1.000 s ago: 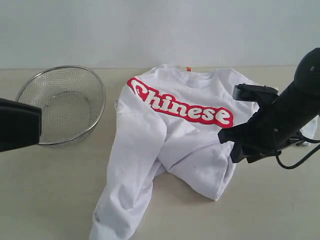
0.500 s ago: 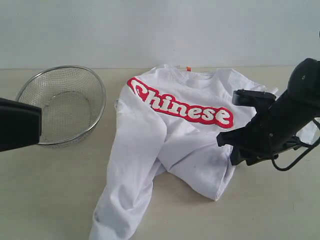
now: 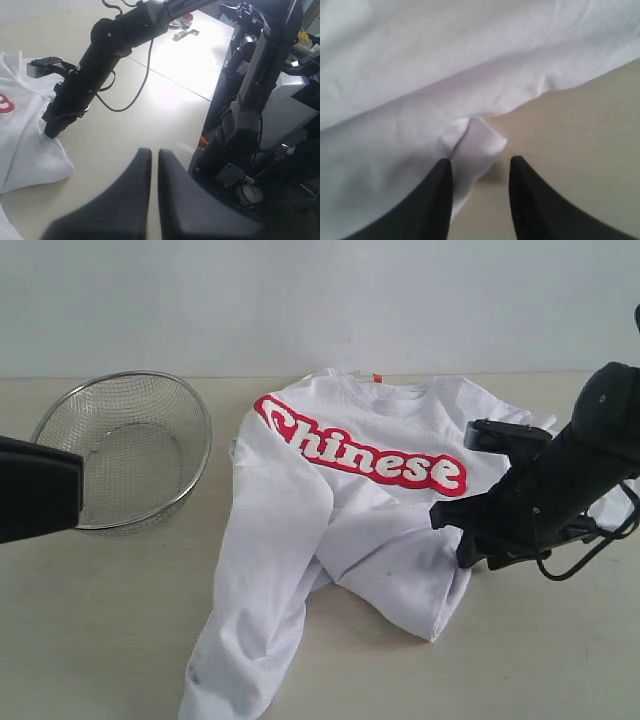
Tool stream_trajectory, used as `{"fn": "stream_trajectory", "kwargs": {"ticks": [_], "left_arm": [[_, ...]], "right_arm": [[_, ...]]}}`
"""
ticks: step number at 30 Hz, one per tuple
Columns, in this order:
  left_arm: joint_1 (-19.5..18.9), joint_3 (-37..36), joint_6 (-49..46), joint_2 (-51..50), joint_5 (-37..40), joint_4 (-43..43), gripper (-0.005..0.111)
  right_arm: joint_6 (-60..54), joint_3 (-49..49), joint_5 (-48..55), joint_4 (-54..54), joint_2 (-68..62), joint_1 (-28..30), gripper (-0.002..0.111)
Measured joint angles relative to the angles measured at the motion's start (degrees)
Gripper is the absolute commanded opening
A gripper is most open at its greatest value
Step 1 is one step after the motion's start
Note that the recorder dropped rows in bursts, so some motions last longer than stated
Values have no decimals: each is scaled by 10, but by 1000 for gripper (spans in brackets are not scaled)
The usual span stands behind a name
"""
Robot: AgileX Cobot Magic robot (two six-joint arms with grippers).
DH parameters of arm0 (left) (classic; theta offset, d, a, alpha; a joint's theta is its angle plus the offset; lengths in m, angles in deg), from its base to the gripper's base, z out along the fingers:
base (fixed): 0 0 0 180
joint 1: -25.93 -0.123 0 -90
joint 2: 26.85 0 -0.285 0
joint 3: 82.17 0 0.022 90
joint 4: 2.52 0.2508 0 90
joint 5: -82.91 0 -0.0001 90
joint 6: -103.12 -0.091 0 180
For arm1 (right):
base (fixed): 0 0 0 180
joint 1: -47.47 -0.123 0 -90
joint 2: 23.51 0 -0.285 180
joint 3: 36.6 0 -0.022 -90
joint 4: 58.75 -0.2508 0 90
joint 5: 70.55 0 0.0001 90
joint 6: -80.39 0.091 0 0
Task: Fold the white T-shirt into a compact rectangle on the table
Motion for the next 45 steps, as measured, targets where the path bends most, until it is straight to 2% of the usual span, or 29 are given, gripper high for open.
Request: {"fn": "stream_trajectory", "kwargs": {"ticks": [9,12,13,14,19,26,45], "left_arm": [[0,0,0,0,0,0,5],[0,0,0,0,0,0,5],[0,0,0,0,0,0,5],[0,0,0,0,0,0,5],[0,0,0,0,0,0,5],[0,0,0,0,0,6,5],[0,0,0,0,0,9,5]], "right_arm": [[0,-1,-26,-21,-14,-22,30],[0,-1,-32,-22,-16,-27,11],[1,-1,-32,-22,-16,-27,1],[1,-1,-34,-20,-17,-28,0],[21,-1,-32,4,-19,-28,0],[90,0,25,105,10,-26,0],[102,0,303,178,38,-21,0]]}}
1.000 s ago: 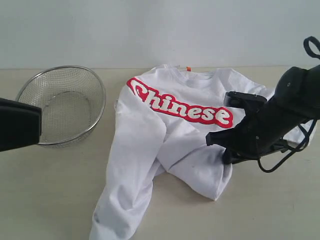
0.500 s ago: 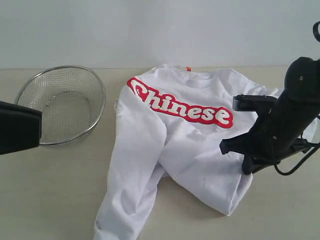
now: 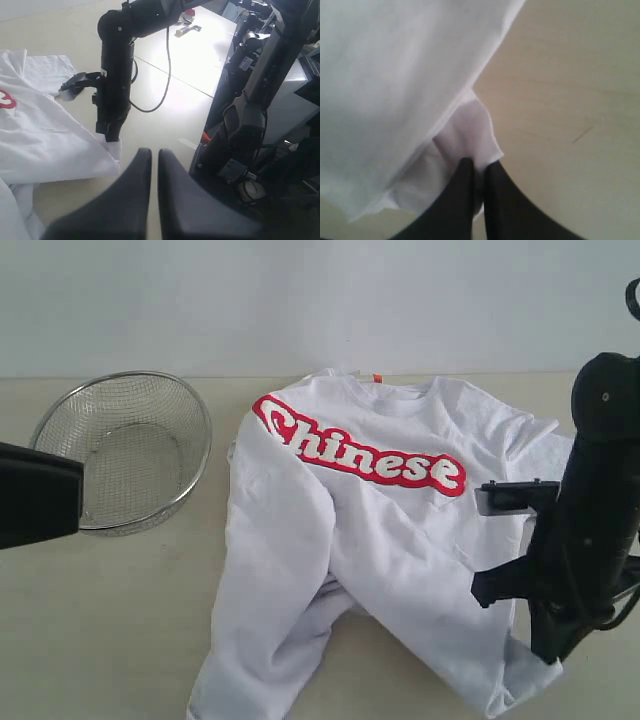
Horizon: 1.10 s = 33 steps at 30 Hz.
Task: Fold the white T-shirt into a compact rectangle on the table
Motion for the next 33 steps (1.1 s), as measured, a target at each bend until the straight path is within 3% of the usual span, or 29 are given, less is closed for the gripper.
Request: {"fn": "stream_trajectory", "kwargs": {"ticks": [10,20,33], "left_arm": [[0,0,0,0,0,0,5],[0,0,0,0,0,0,5],[0,0,0,0,0,17,5]], "right_arm": [[-74,0,98,-43,0,0,0],[-154,1,106,-152,29,0,0],[-124,53,106,-82,57,0,0]]}}
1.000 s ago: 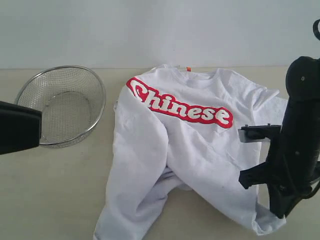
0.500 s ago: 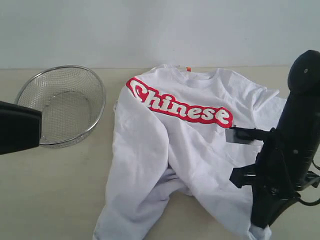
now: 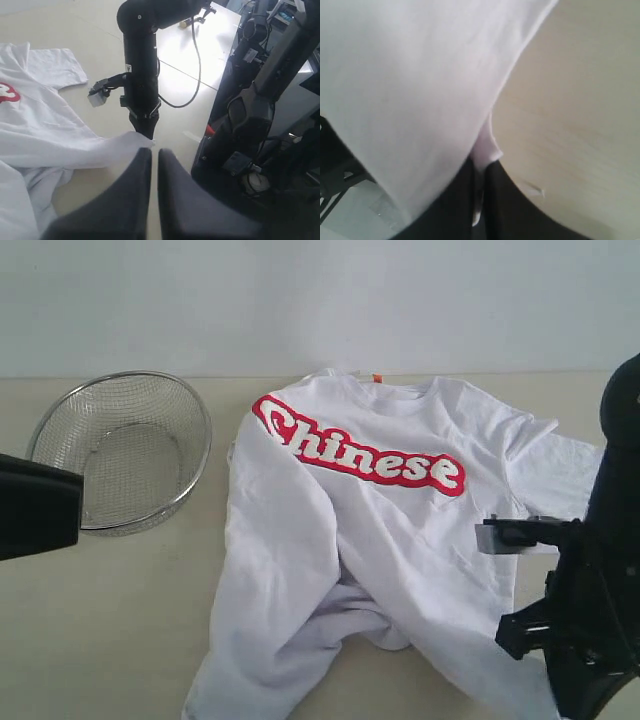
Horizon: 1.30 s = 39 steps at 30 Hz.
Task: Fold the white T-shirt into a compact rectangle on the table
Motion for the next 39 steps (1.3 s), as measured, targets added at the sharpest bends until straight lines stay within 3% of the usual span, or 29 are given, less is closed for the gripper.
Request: {"fn": "stream_trajectory", "kwargs": {"ticks": [21,25,30,32,36,39], "left_arm": [[0,0,0,0,0,4,5],[0,0,1,0,0,5,5],[0,0,1,0,0,5,5],[0,0,1,0,0,5,5],[0,0,1,0,0,5,5],[0,0,1,0,0,5,5]], "right_arm": [[-67,71,-1,-64,0,0,1],[-5,60,-1,-1,0,0,21],[86,55,-14,106,0,0,59],[93,55,-19,114,0,0,63],[109,54,-29,134,0,0,62],[182,47,-64,199,0,0,46]]}}
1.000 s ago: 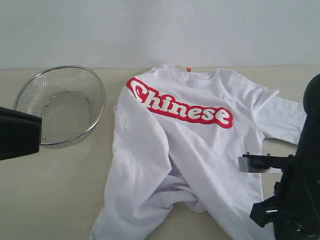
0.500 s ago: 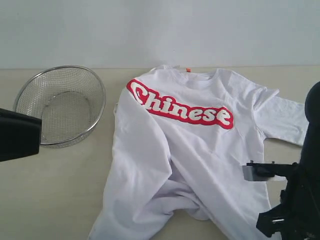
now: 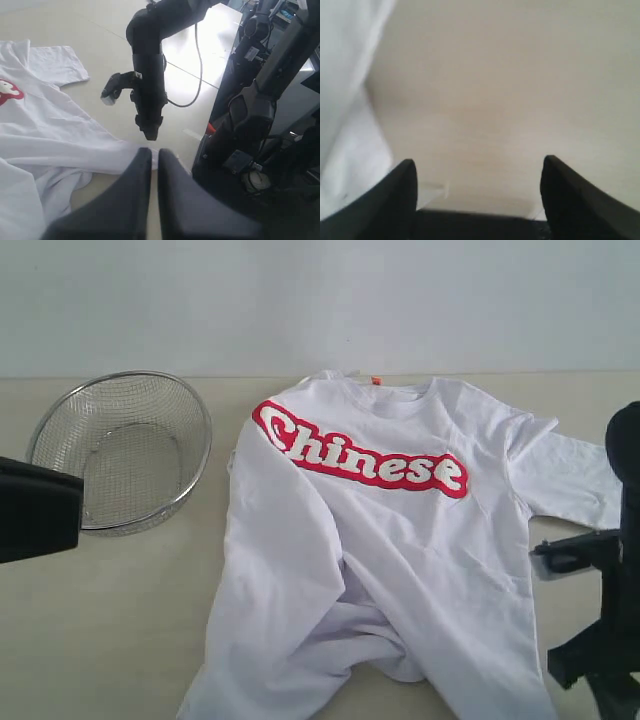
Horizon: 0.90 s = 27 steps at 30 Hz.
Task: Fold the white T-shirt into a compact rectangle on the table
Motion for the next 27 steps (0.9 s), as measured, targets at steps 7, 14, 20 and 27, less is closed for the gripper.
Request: {"fn": "stream_trajectory", "kwargs": {"ticks": [7,14,20,27], "left_arm": [[0,0,6,0,0,0,5],[0,0,9,0,0,0,5],[0,0,9,0,0,0,5],[0,0,9,0,0,0,5]], "right_arm": [[134,-44,-73,133,0,0,1],[153,-159,-167,138,-26,32,0],[121,-281,-185,117,-110,74,0],[36,-435,-178,-2,-256,80,0]]}}
